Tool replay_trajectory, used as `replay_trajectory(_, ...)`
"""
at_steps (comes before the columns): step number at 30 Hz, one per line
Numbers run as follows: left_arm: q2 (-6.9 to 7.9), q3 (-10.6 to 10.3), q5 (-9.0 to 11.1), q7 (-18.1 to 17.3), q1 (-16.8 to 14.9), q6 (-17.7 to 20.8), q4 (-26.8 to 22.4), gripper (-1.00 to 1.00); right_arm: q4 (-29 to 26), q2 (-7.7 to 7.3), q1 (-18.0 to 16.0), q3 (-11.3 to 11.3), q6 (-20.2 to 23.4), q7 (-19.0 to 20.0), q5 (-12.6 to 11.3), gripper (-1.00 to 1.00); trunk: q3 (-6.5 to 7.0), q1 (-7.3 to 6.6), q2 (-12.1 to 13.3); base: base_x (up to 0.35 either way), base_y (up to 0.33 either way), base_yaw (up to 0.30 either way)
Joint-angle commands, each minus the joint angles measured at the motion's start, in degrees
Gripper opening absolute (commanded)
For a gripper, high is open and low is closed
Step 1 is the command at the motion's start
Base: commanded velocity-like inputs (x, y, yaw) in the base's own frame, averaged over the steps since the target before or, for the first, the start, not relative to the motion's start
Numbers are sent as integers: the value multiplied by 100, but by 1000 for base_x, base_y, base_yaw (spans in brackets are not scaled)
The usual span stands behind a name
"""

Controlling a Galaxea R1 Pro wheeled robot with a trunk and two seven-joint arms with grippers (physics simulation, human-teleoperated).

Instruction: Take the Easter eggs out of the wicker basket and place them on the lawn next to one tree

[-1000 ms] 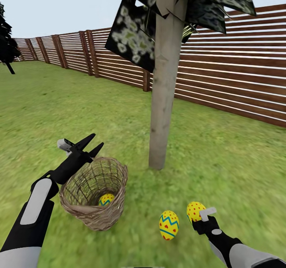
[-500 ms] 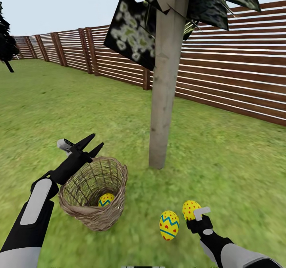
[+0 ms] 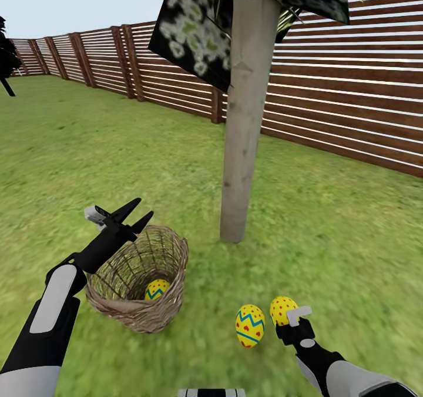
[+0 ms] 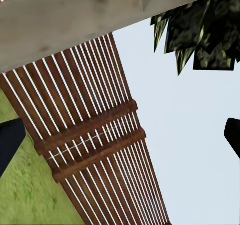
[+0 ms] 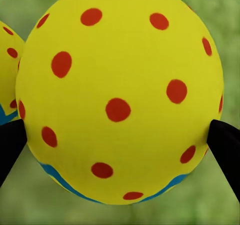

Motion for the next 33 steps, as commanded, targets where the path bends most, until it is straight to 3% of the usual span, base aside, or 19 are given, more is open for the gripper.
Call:
replay_trajectory(1,0,5,14,-6,-3,35,3,100,4,0,-2,35,-12,-21,-10,-100,-4,-1,-2,0,0,0)
replay_trajectory(16,0,5,14,-6,-3,28,3,100,4,9,-2,35,-76,-19,-10,-100,-4,-1,-2,57,-46,0)
replay_trajectory(22,0,9,14,-6,-3,29,3,100,4,145,-2,48,-75,-15,-2,-100,-4,-1,-2,0,0,0)
replay_trajectory(33,0,14,14,-6,-3,29,3,100,4,167,-2,52,-74,-15,-1,-100,-248,27,-16,0,0,0)
